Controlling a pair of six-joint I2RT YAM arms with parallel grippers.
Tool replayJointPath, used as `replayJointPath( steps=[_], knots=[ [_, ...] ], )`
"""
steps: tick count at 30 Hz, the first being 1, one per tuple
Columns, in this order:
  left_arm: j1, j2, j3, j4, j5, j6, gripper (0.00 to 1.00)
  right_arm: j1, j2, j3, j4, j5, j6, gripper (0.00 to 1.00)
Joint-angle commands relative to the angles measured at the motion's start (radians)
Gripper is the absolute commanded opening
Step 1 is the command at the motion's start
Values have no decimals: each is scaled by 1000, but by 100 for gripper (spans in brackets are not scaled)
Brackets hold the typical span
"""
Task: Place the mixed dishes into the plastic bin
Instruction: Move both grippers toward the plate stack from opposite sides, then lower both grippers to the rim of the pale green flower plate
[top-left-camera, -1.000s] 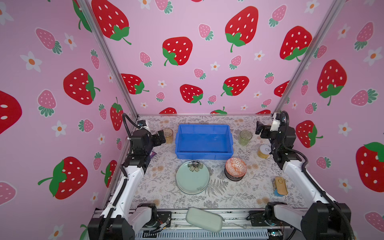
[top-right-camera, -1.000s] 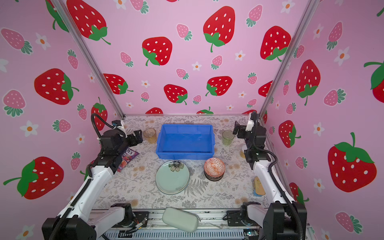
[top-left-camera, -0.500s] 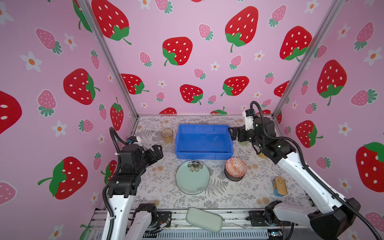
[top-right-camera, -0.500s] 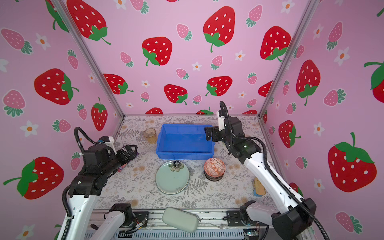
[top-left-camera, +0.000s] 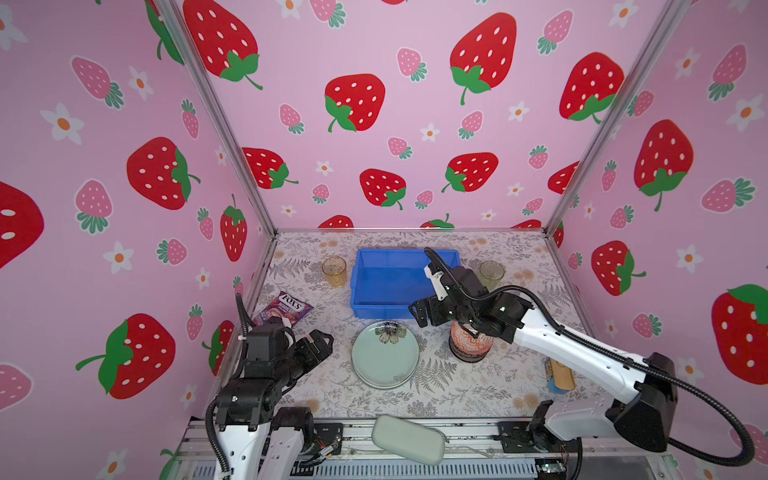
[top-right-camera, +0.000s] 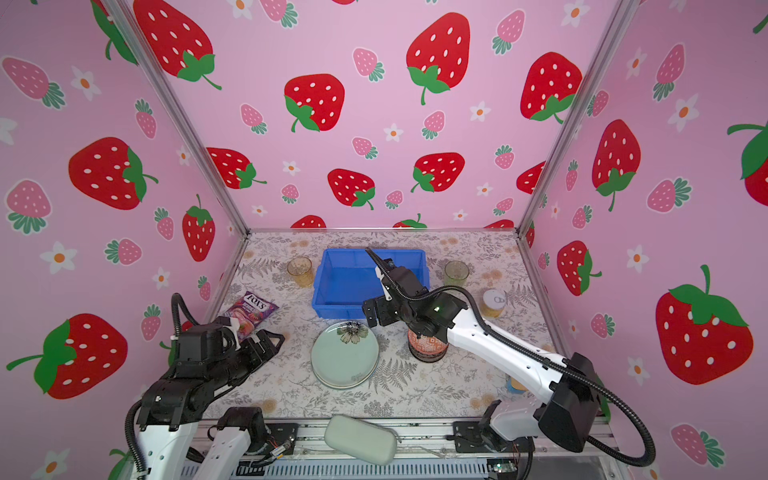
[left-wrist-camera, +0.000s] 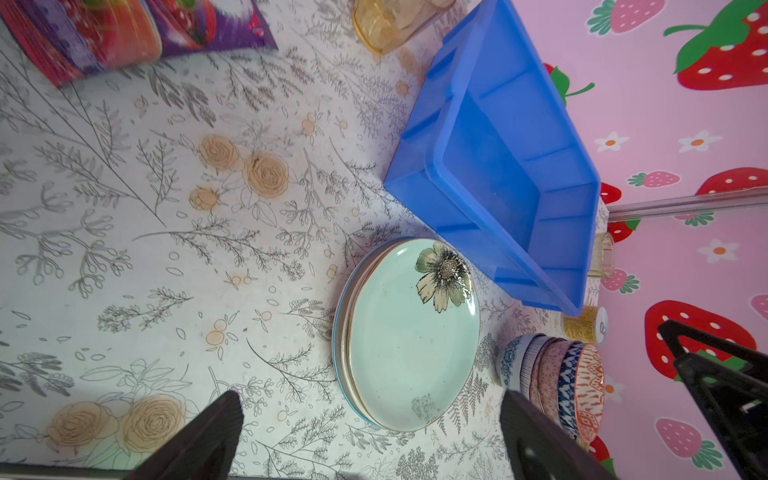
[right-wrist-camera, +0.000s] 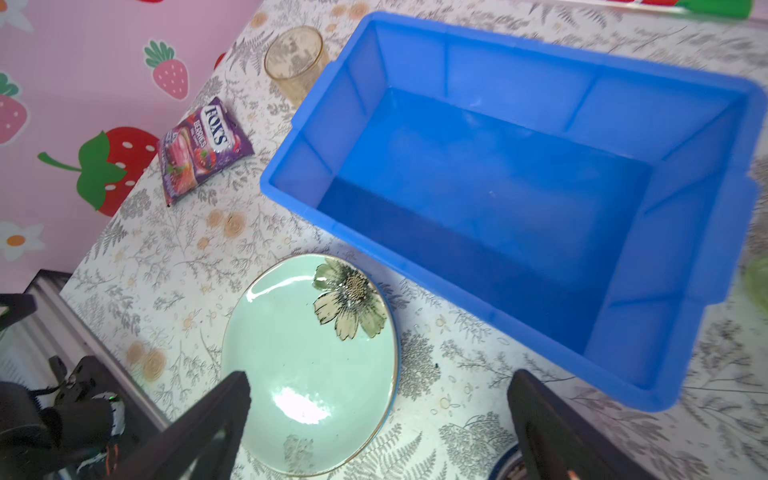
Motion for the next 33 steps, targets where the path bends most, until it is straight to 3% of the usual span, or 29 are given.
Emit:
replayJointPath(
  steps=[1,7,14,21,25,33],
  knots=[
    [3,2,-37,19,51,-58,99,17,13,-50,30,-66,69,99],
    [-5,37,-54,62,54,-87,99,20,15,-124,120,-187,66,99],
    [-28,64,-118,133,76,-146,99,22,23,-179,157,-203,82,100],
    [-84,106,-132,200,46,-170,99,21,91,-201,149,-217,119,89],
    [-145,155,-137,250,2,-181,99,21,121,-219,165,-227,146,84],
    [-300,307,-147,365,-85,-204,99,15,192,-207,180,-279,151,84]
  ],
)
